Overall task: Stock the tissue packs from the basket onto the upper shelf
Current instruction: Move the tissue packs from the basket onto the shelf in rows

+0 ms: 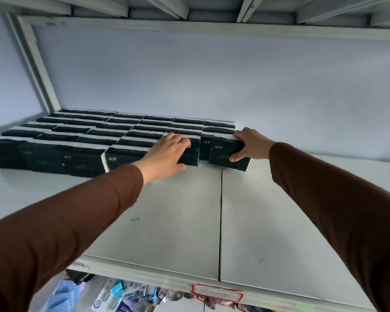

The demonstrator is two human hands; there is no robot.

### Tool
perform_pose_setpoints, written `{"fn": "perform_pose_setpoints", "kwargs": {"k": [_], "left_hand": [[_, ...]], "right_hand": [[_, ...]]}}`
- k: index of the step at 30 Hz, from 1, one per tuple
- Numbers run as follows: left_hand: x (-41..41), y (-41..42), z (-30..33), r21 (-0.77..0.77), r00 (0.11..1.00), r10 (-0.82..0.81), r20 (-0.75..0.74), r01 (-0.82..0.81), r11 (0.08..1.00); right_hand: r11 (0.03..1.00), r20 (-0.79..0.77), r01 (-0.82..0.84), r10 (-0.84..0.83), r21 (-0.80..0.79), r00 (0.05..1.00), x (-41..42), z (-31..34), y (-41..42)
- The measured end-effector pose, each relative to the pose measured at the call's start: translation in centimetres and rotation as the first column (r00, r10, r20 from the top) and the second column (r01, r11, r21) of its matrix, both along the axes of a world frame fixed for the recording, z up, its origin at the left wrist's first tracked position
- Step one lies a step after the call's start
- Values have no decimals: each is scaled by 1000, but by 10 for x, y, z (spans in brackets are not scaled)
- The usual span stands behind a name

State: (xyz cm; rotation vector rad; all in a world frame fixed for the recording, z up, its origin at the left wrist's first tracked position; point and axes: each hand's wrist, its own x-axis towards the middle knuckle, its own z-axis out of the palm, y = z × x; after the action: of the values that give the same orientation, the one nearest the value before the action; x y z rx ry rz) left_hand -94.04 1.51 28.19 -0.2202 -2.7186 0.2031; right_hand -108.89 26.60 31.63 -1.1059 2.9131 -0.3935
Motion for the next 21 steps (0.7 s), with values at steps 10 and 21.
{"fn": "perform_pose_setpoints", "kwargs": {"k": [10, 21], "left_hand": [[24, 3, -23, 44, 994, 14, 105, -19, 999], [24, 7, -25, 42, 985, 31, 171, -38, 998]], "right_hand": [[999, -48, -32, 31, -20, 998, -2, -10, -20], [1000, -206, 19, -22, -21, 978, 11, -21, -29]]}}
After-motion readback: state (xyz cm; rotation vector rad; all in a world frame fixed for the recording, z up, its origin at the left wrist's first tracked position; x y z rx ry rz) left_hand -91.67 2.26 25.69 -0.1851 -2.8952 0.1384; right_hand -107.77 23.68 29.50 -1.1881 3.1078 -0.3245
